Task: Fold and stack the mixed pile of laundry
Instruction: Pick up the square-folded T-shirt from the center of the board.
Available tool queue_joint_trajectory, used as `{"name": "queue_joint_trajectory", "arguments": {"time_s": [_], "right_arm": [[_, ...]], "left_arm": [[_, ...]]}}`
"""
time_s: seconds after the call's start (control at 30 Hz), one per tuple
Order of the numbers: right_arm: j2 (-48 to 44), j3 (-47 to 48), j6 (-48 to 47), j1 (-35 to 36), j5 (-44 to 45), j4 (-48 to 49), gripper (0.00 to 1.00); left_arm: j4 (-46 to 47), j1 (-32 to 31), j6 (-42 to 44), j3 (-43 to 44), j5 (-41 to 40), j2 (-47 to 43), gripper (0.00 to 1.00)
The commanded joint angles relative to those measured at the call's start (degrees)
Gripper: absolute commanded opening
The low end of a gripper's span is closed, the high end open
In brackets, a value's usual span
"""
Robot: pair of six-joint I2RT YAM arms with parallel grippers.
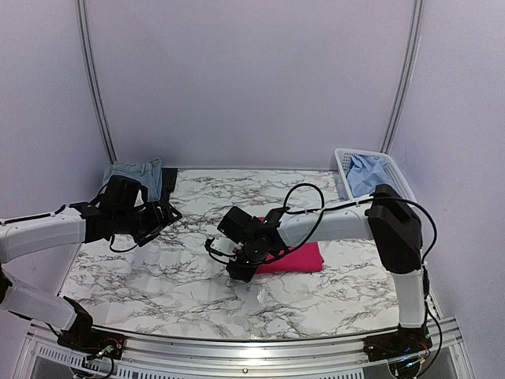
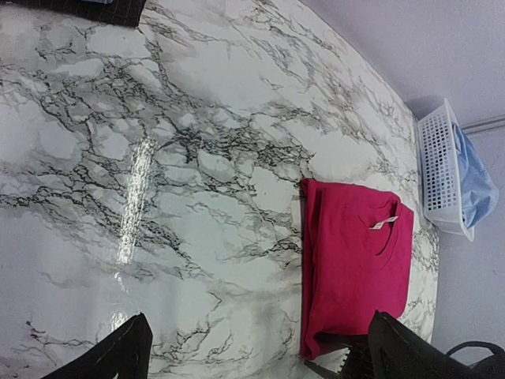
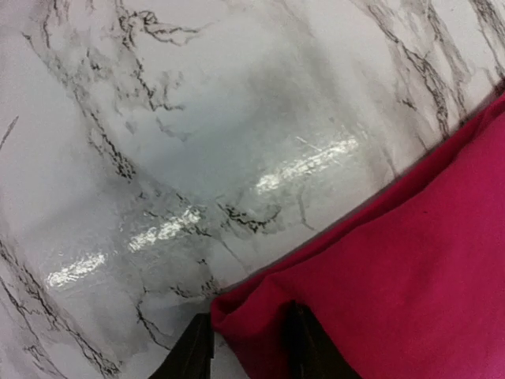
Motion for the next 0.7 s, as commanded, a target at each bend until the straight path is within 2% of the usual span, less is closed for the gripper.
{"name": "queue_joint_trajectory", "arguments": {"time_s": [0.0, 0.13, 0.23, 0.3, 0.4, 0.67], "right_arm": [[1.9, 1.3, -1.4, 1.3, 5.3, -3.0, 0.27], [-1.7, 1.6, -1.6, 1.2, 5.9, -1.4, 0.0], [-4.7, 2.2, -0.4, -0.4, 2.0, 2.3, 0.0], [-7.1, 0.6, 2.0, -2.2, -3.9, 6.4, 0.0], [-9.5, -2.6, 4.7, -4.0, -8.7, 12.1, 0.0], [-8.7, -1.5, 7.8, -4.3, -12.7, 15.8, 0.0]], "left_arm": [[-1.4, 0.6, -2.6, -2.3, -2.3, -0.5, 0.99], [1.6, 1.1, -7.8, -5.3, -1.6, 1.7, 0.99], [12.5, 1.1, -12.2, -10.0, 2.8, 3.7, 0.99], [18.1, 0.9, -15.3, -11.8, 5.2, 5.6, 0.99], [20.4, -0.7, -15.9, -10.5, 5.3, 8.5, 0.99], [31.0, -3.3, -20.6, -8.2, 6.2, 14.3, 0.99]]}}
